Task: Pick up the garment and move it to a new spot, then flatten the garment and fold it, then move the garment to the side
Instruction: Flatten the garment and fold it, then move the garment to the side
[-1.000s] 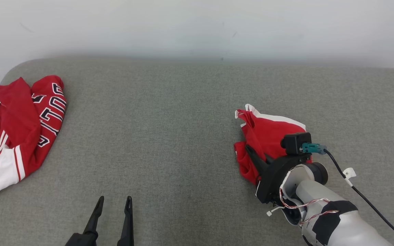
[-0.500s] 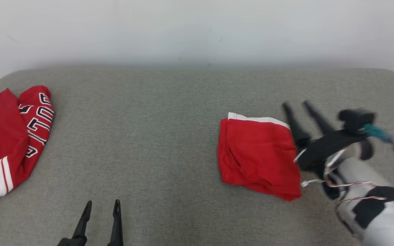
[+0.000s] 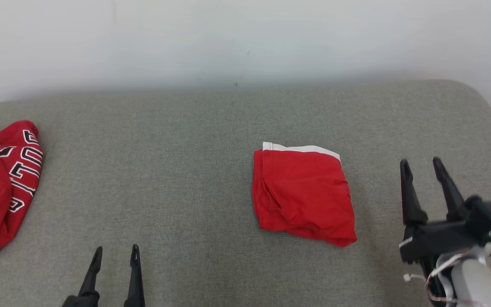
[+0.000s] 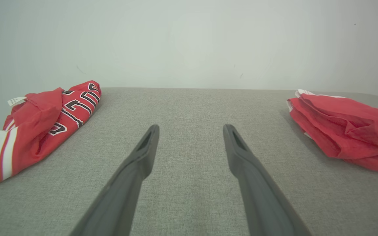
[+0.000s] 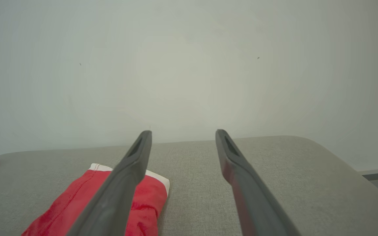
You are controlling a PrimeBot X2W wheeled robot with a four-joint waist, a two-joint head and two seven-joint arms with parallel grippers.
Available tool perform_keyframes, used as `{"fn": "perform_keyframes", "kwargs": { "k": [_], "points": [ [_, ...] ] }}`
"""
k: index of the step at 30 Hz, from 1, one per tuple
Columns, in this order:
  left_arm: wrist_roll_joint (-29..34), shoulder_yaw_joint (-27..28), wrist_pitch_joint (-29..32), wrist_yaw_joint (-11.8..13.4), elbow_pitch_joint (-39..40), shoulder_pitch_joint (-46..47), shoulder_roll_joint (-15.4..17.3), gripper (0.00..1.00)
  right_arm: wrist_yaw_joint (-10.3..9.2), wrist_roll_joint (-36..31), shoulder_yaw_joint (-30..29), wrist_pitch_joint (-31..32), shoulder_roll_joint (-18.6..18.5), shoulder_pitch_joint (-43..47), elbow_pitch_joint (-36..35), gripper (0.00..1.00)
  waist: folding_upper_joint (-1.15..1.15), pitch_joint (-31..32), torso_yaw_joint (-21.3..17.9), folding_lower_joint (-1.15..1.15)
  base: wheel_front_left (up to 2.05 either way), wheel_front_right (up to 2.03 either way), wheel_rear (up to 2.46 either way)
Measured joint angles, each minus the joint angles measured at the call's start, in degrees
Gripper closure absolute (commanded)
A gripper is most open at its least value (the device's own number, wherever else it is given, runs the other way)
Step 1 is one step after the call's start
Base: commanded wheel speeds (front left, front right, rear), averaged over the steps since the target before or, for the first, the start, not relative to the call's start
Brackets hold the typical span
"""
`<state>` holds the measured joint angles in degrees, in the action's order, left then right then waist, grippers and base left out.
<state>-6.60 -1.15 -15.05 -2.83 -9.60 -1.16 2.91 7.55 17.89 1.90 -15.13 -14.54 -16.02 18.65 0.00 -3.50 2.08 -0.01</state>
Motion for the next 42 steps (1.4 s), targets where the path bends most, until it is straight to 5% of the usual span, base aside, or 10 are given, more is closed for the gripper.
{"fn": "perform_keyframes", "kwargs": {
  "k": [9, 16, 42],
  "points": [
    [1.0, 1.3, 0.0, 2.0, 0.7, -1.1, 0.0, 0.0, 0.0, -6.5, -2.4, 0.0, 6.4, 8.7, -3.2, 0.0, 0.0, 1.3, -0.9, 0.0, 0.0, 0.0, 0.0],
    [3.5, 1.5, 0.0, 1.3, 0.6, -1.7, 0.0, 0.0, 0.0, -8.3, -2.0, 0.0, 9.0, 11.2, -2.8, 0.0, 0.0, 2.0, -1.0, 0.01, 0.0, 0.0, 0.0],
    [3.8, 3.8, 0.0, 1.3, 0.9, -3.2, 0.0, 0.0, 0.0, -9.9, -2.7, 0.0, 11.4, 16.2, -7.1, 0.0, 0.0, 2.4, -0.5, 0.01, 0.0, 0.0, 0.0]
  ]
}}
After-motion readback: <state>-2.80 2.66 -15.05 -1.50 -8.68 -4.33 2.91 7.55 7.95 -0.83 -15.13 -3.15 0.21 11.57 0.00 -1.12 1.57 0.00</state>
